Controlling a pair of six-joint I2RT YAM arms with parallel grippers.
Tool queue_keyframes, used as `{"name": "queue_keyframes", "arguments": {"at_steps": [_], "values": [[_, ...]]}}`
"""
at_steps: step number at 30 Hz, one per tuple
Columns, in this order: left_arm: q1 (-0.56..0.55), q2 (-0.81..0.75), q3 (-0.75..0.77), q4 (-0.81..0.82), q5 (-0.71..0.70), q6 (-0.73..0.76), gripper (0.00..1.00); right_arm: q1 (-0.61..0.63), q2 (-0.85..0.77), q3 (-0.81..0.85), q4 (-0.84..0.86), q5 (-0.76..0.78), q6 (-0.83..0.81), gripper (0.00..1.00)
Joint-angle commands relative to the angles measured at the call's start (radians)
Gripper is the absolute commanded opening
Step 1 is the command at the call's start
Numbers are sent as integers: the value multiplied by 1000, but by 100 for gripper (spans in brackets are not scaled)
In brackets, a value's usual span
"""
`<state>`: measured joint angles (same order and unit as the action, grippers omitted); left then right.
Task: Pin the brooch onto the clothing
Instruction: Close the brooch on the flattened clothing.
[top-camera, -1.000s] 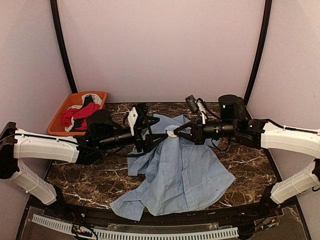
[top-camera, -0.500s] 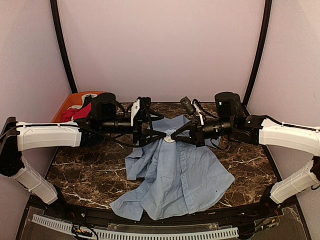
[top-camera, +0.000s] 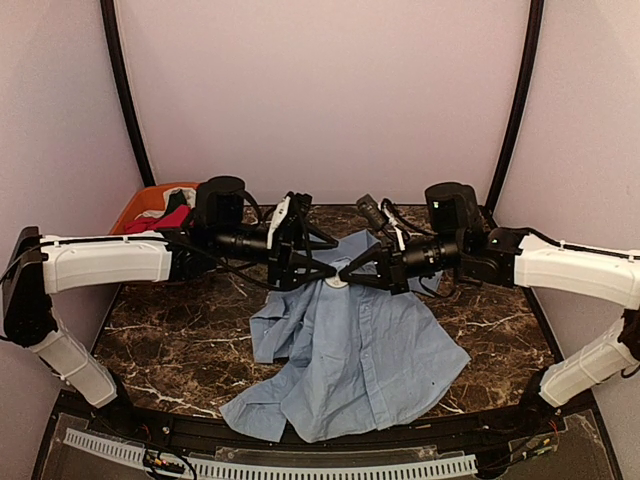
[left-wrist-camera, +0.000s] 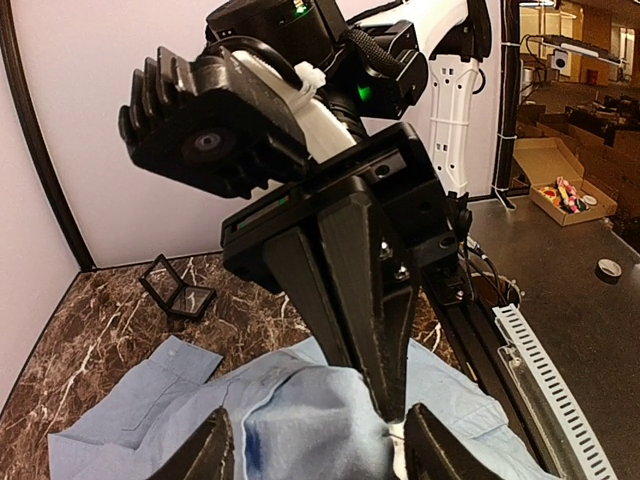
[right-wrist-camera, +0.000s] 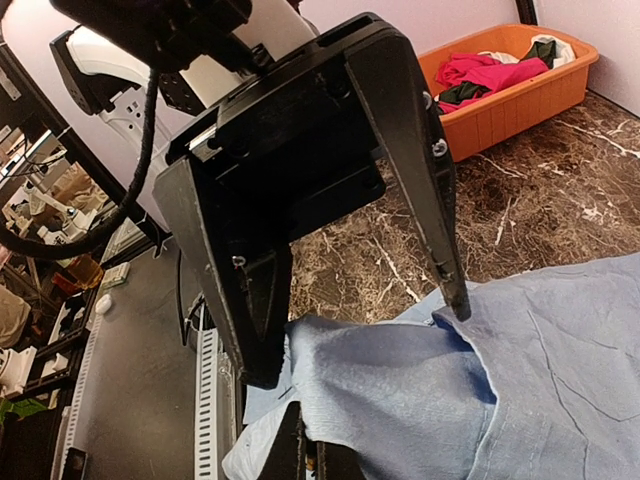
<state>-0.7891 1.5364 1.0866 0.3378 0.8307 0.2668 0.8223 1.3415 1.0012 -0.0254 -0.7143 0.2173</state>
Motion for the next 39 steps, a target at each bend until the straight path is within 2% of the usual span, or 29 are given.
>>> {"name": "queue_keyframes", "arguments": {"at_steps": [1, 10, 15, 23, 39], "values": [[4, 7, 50, -111, 18, 50, 56, 4, 7, 35, -1, -21, -18, 0], [4, -13, 56, -215, 27, 146, 55, 3, 7, 35, 0, -40, -18, 0], [4, -9, 60, -218, 26, 146, 55, 3, 17, 40, -2, -42, -14, 0], [4, 10, 77, -206, 43, 121, 44, 4, 29, 44, -12, -37, -13, 0], [5, 15, 104, -297, 37, 172, 45, 3, 37, 57, -15, -46, -15, 0]]}}
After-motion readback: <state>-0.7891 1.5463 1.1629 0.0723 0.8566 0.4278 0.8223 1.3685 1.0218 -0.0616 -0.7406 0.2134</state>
